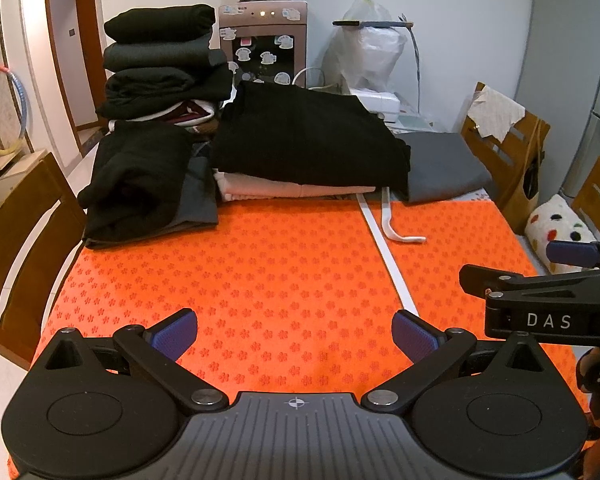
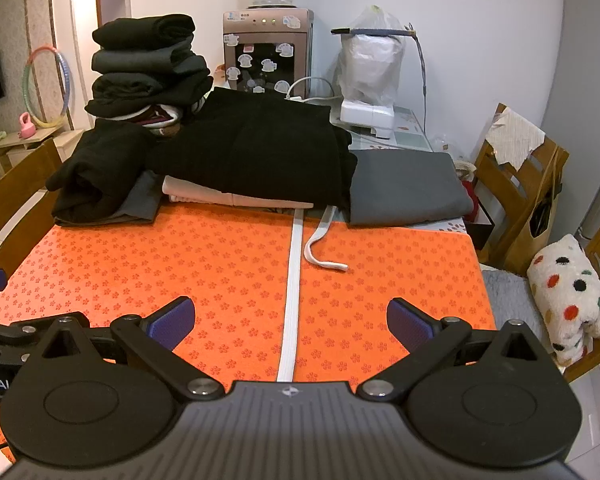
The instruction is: Fold clothes
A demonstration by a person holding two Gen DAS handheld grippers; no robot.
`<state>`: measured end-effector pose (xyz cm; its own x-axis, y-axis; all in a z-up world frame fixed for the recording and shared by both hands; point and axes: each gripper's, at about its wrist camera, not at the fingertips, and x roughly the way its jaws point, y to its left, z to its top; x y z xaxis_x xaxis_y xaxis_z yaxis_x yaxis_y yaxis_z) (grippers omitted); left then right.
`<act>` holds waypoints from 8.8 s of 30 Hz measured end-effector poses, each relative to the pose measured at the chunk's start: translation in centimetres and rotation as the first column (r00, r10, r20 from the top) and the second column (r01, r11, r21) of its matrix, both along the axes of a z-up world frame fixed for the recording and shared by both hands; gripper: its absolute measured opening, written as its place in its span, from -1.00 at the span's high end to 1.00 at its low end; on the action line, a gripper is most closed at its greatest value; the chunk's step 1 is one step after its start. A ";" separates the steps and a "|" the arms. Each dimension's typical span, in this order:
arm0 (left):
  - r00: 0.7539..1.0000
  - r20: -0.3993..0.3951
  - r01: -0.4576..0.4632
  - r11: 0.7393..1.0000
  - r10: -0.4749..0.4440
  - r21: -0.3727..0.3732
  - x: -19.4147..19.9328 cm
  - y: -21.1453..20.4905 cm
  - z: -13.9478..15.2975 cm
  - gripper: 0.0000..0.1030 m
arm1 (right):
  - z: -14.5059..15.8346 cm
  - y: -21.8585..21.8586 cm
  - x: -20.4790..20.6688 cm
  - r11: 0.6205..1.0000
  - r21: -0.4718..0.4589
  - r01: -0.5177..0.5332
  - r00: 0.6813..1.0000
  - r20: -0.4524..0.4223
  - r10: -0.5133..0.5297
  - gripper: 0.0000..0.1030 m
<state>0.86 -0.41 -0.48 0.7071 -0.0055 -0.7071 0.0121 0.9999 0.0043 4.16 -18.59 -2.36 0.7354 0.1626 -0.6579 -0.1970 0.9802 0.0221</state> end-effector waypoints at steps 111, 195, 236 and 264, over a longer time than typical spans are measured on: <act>0.999 0.015 -0.032 0.986 0.035 -0.161 7.0 2.2 -4.0 -0.83 | 6.9 -15.4 16.4 0.983 0.184 -0.026 0.950 0.312 -0.033 0.87; 0.871 0.133 -0.439 0.870 0.474 -0.224 -1.4 12.3 -3.9 0.83 | -7.8 -8.5 7.3 0.982 0.124 -0.141 0.972 -0.168 0.161 -0.25; 0.950 -0.115 -0.313 0.871 0.291 -0.378 -3.8 10.6 -13.5 0.65 | -11.6 0.1 13.3 0.672 -0.248 -0.698 0.712 -0.141 0.688 0.70; 0.807 0.039 -0.503 0.721 0.589 -0.477 0.2 26.9 -5.8 0.83 | -2.3 1.4 25.2 0.847 -0.163 -0.506 0.862 -0.055 0.504 0.35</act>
